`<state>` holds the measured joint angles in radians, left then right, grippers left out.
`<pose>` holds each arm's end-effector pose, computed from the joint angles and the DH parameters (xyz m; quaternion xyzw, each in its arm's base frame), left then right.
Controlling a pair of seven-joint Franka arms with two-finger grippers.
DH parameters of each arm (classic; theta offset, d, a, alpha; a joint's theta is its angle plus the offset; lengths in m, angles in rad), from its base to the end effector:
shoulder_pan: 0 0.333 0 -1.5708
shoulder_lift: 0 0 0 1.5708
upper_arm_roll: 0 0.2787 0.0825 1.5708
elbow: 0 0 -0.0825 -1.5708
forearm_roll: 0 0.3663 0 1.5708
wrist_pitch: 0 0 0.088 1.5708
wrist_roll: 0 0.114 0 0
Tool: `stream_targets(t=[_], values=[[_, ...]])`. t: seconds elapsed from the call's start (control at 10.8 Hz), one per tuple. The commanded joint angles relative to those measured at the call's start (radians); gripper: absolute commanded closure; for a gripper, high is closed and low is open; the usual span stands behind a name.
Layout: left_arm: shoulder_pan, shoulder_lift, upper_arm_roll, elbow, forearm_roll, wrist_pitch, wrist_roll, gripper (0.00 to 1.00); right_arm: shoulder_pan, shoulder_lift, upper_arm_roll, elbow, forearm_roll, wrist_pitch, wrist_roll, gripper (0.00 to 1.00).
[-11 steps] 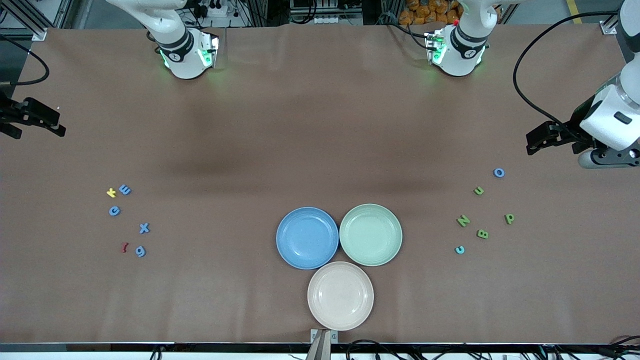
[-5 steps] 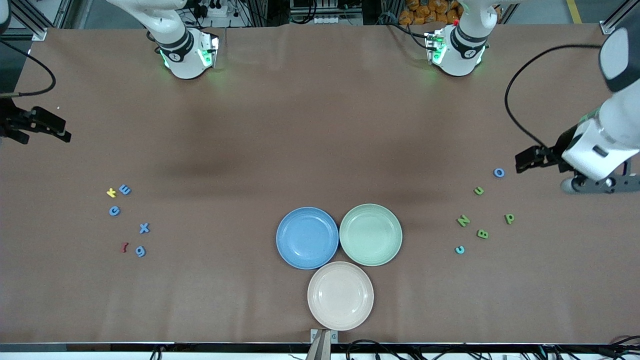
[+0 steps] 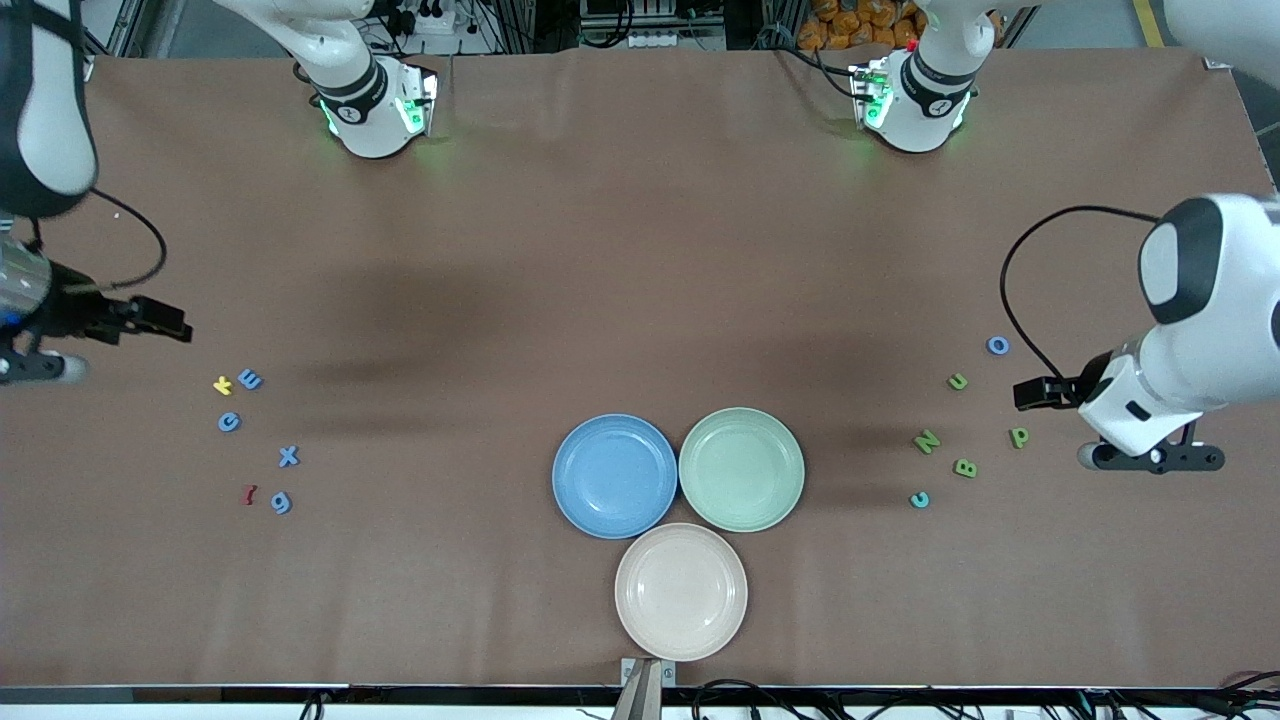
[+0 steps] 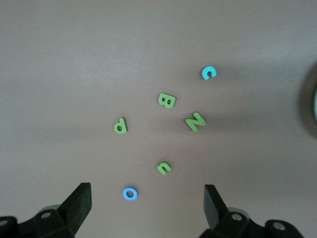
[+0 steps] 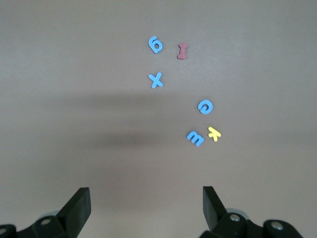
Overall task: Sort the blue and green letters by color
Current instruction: 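Grasp the green d with the left gripper while the right gripper reaches the X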
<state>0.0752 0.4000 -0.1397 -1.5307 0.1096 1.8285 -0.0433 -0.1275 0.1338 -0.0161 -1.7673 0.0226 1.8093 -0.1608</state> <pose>0.6321 -0.0214 0.3855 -0.9982 0.0230 0.0475 0.0275 0.5639 -0.0792 0.4359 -0.9989 -0.0054 0.0439 0.0166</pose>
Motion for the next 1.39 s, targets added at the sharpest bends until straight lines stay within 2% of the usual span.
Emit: stream_targets(t=[0.0, 0.28, 0.55, 0.74, 0.92, 1.11, 1.29], values=[[0.075, 0.062, -0.006, -0.070, 0.012, 0.162, 0.143, 0.00, -0.017, 0.145, 0.011, 0.032, -0.006, 0.102, -0.100, 0.00], [0.095, 0.117, -0.003, -0.221, 0.004, 0.450, 0.149, 0.00, -0.007, 0.314, 0.013, 0.106, -0.004, 0.186, -0.129, 0.00], [0.133, 0.195, 0.005, -0.275, 0.019, 0.633, 0.154, 0.00, 0.029, 0.449, 0.013, 0.137, -0.006, 0.330, -0.129, 0.00], [0.136, 0.212, 0.032, -0.322, 0.019, 0.714, 0.184, 0.00, 0.045, 0.524, 0.015, 0.140, -0.007, 0.392, -0.138, 0.00], [0.138, 0.217, 0.060, -0.368, 0.019, 0.781, 0.220, 0.00, 0.046, 0.559, 0.015, 0.149, -0.012, 0.397, -0.262, 0.00], [0.136, 0.212, 0.060, -0.390, 0.019, 0.782, 0.220, 0.00, 0.061, 0.564, 0.015, 0.111, -0.003, 0.487, -0.258, 0.00], [0.135, 0.212, 0.060, -0.397, 0.016, 0.782, 0.218, 0.02, 0.052, 0.566, 0.015, 0.100, -0.003, 0.510, -0.258, 0.00]])
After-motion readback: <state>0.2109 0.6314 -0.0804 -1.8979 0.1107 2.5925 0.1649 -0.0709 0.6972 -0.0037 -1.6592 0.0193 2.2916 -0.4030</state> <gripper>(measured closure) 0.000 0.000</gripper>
